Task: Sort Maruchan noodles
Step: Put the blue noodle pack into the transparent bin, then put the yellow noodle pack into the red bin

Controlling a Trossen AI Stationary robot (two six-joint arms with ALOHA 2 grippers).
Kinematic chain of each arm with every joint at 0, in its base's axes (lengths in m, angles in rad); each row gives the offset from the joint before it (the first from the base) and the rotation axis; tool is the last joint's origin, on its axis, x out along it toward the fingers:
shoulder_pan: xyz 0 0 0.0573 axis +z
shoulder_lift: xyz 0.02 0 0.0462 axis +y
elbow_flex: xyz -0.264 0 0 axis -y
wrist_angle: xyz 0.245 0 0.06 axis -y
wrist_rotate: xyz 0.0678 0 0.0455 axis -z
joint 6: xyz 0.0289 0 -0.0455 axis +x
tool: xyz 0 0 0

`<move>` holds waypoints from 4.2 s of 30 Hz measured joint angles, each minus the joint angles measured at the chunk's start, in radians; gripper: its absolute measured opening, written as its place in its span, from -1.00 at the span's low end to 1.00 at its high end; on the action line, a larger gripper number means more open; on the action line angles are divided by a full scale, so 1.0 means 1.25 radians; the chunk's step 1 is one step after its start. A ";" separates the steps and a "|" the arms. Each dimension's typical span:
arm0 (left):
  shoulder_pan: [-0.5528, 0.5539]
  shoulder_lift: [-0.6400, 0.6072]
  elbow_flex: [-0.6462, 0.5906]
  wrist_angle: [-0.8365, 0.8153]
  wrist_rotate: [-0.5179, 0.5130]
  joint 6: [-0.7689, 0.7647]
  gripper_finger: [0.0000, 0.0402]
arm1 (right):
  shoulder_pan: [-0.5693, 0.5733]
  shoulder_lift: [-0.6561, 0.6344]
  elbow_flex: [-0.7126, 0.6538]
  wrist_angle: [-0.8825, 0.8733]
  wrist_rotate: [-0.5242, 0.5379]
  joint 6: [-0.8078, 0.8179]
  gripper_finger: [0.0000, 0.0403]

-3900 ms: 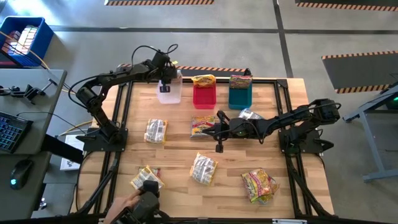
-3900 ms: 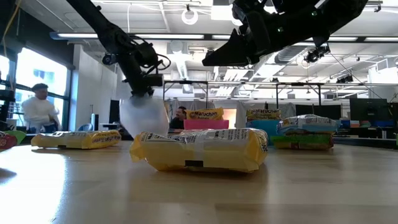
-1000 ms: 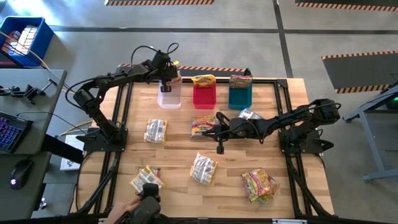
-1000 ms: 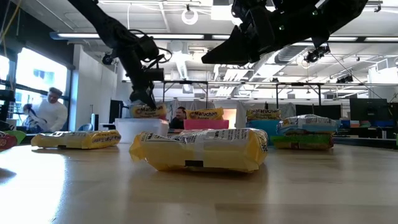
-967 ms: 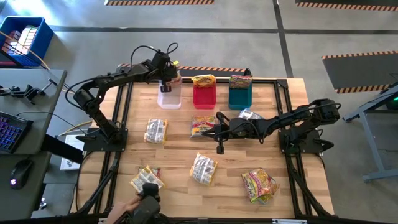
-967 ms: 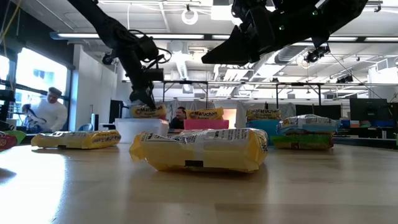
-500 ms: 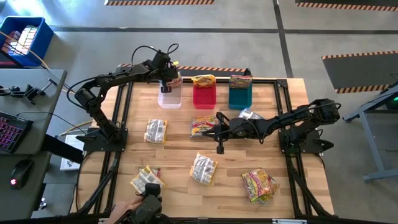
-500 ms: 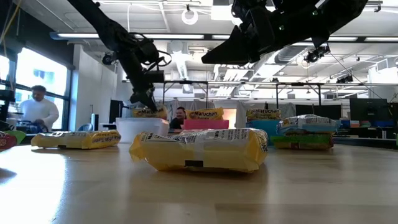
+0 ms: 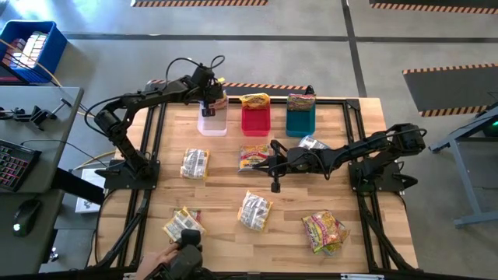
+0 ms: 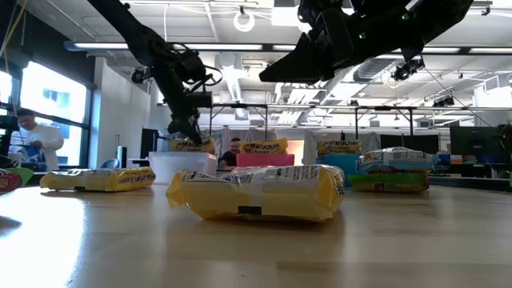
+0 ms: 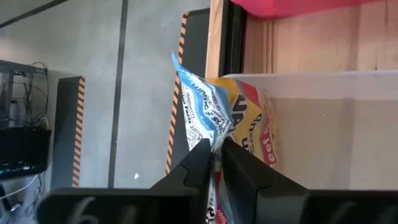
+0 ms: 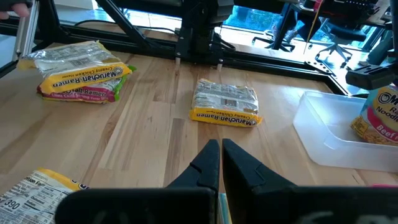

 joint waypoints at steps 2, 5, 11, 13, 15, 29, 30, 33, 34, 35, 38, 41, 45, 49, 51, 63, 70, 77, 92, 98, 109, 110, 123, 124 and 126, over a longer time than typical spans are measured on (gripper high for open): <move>-0.007 0.000 0.000 -0.007 -0.013 0.001 -0.76 | 0.000 0.000 0.000 0.000 0.000 0.000 -0.99; -0.021 -0.002 0.000 -0.013 -0.030 0.017 -0.70 | 0.000 0.000 0.000 0.000 0.000 0.000 -0.99; -0.031 -0.027 -0.002 -0.002 -0.036 0.021 -0.66 | 0.000 0.000 0.000 0.000 0.000 0.002 -0.99; -0.030 -0.033 -0.002 -0.001 -0.036 0.019 -0.66 | 0.000 0.000 0.000 0.000 0.000 0.002 -0.99; -0.028 -0.041 -0.002 -0.001 -0.036 0.013 -0.66 | 0.000 0.000 0.000 -0.001 -0.008 0.002 -0.99; -0.014 -0.054 -0.001 0.040 0.069 -0.103 -0.68 | 0.000 0.000 0.000 -0.001 -0.012 0.002 -0.99; -0.015 -0.054 -0.001 0.034 0.069 -0.095 -0.69 | 0.000 0.000 0.000 -0.001 -0.012 0.002 -0.99; -0.022 -0.064 -0.001 -0.005 0.061 -0.080 -0.74 | 0.000 0.000 0.000 -0.002 -0.012 0.002 -0.99; -0.026 -0.071 -0.001 -0.022 0.059 -0.080 -0.76 | 0.000 0.000 0.000 -0.003 -0.012 0.001 -0.99; -0.032 -0.078 -0.001 -0.041 0.054 -0.085 -0.78 | 0.000 0.000 0.000 -0.004 -0.012 0.001 -0.99; -0.061 -0.083 -0.001 -0.107 0.015 -0.106 -0.80 | 0.000 0.000 0.000 -0.003 -0.012 -0.001 -0.99; -0.092 -0.083 -0.001 -0.142 -0.015 -0.138 -0.78 | 0.000 0.000 0.000 -0.002 -0.012 -0.001 -0.99; -0.125 -0.069 -0.001 -0.207 0.010 -0.158 -0.75 | 0.000 0.000 0.000 0.000 -0.012 -0.001 -0.99; -0.130 -0.041 -0.001 -0.216 -0.017 -0.187 -0.77 | 0.000 0.000 0.000 0.000 -0.012 -0.001 -0.99; -0.122 -0.024 -0.001 -0.218 -0.025 -0.191 -0.80 | 0.000 0.000 0.000 0.000 -0.012 -0.001 -0.99; -0.077 0.018 -0.001 -0.004 -0.215 -0.213 -1.00 | 0.000 0.000 0.000 -0.009 -0.011 -0.001 -0.99; -0.053 0.018 -0.001 0.017 -0.196 -0.216 -1.00 | 0.000 0.000 0.000 -0.019 -0.011 0.002 -0.99; -0.033 0.016 -0.001 0.015 -0.215 -0.210 -1.00 | 0.000 0.000 0.000 -0.021 -0.011 0.002 -0.99; -0.034 -0.052 0.000 -0.052 0.023 -0.250 -1.00 | 0.000 0.000 0.000 -0.036 -0.011 0.006 -0.99; -0.034 -0.023 -0.001 -0.043 0.094 -0.262 -1.00 | 0.000 0.000 0.000 -0.036 -0.011 0.006 -0.99; -0.024 0.022 0.000 0.085 0.091 -0.298 -1.00 | -0.001 0.000 0.000 -0.062 0.013 -0.044 -0.99; -0.026 0.020 0.000 0.088 0.091 -0.298 -1.00 | -0.001 0.000 0.000 -0.063 0.023 -0.055 -0.99; -0.116 -0.202 -0.266 0.401 0.155 -0.340 -1.00 | -0.021 0.079 -0.001 0.055 -0.021 -0.105 -1.00; -0.131 -0.225 -0.292 0.406 0.155 -0.350 -1.00 | -0.023 0.099 -0.002 0.083 -0.026 -0.109 -1.00; -0.164 -0.275 -0.341 0.415 0.155 -0.379 -1.00 | -0.028 0.142 -0.002 0.154 -0.040 -0.122 -1.00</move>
